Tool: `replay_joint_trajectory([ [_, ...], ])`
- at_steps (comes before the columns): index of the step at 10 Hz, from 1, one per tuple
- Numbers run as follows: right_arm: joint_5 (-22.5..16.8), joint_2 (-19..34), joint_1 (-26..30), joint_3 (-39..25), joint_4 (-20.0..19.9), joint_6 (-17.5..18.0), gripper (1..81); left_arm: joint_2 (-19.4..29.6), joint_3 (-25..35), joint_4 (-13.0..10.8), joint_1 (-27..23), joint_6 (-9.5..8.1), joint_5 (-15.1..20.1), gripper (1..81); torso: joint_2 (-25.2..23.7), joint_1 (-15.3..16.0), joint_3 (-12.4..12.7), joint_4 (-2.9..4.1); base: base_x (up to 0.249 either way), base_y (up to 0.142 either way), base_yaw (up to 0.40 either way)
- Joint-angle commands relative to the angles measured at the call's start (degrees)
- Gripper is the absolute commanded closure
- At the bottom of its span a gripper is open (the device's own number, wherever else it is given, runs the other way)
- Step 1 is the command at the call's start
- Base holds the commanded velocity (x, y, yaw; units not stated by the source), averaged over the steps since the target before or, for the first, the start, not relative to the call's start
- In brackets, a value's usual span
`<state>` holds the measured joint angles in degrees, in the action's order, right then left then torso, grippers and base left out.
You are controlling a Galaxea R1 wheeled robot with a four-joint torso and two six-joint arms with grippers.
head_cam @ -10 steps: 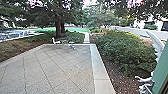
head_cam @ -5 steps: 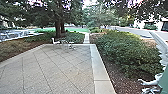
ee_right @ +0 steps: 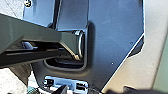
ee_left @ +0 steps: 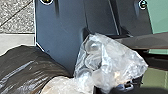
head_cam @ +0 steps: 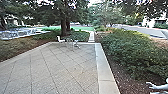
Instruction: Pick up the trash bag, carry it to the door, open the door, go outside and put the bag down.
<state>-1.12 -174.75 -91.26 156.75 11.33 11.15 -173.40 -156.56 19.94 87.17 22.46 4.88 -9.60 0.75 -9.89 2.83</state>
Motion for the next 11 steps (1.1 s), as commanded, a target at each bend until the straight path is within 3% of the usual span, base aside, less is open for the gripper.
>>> replay_joint_trajectory([
  [1, -3.0, -0.3, 2.4, -0.1, 0.4, -0.1, 1.0, 0.8, 0.4, 0.7, -2.8, -0.22, 3.0, 81.1, 0.0, 0.0, -2.1, 5.13, 0.0, 0.0, 0.0],
  [2, -2.9, -0.3, 2.3, -0.1, 0.4, -0.1, 1.0, 0.8, 0.5, 0.7, -2.9, -0.22, 3.0, 81.1, 0.0, 0.0, -2.7, 6.97, 0.0, 0.0, 0.0],
  [3, -2.7, -0.3, 2.3, -0.1, 0.4, -0.1, 1.0, 0.9, 0.5, 0.7, -3.3, -0.3, 3.0, 81.1, 0.0, 0.0, -1.2, 5.59, 0.0, 0.0, 0.0],
  [4, -2.5, -0.1, 2.3, -0.2, 0.5, -0.3, 1.0, 1.1, 1.1, 1.0, -4.0, -0.39, 3.0, 81.1, 0.0, 0.0, -1.6, 5.48, 0.0, 0.0, 0.0],
  [5, -2.9, -0.1, 2.3, -0.4, 0.5, -0.3, 1.0, 2.6, 3.9, 1.5, -4.9, -0.48, 3.1, 81.1, 0.0, 0.0, -1.8, 7.08, 0.0, 0.0, 0.0],
  [6, -3.2, 0.0, 2.3, -0.9, 0.5, -0.3, 1.0, 5.1, 7.8, 1.9, -6.2, -0.48, 3.6, 81.1, 0.0, 0.0, -2.0, 8.0, 0.0, 0.0, 0.0],
  [9, -3.2, 0.0, 2.0, -1.9, 0.5, -0.3, 1.0, 14.3, 20.6, 5.2, -11.2, -0.57, 4.0, 81.1, 0.0, 0.0, -2.1, 8.08, 0.0, 0.0, 0.0],
  [11, -3.2, 0.1, 1.9, -1.8, 0.5, -0.3, 1.0, 18.3, 24.3, 7.9, -15.8, -0.57, 7.7, 81.1, 0.0, 0.0, -2.1, 8.08, 0.0, 0.0, 0.0],
])
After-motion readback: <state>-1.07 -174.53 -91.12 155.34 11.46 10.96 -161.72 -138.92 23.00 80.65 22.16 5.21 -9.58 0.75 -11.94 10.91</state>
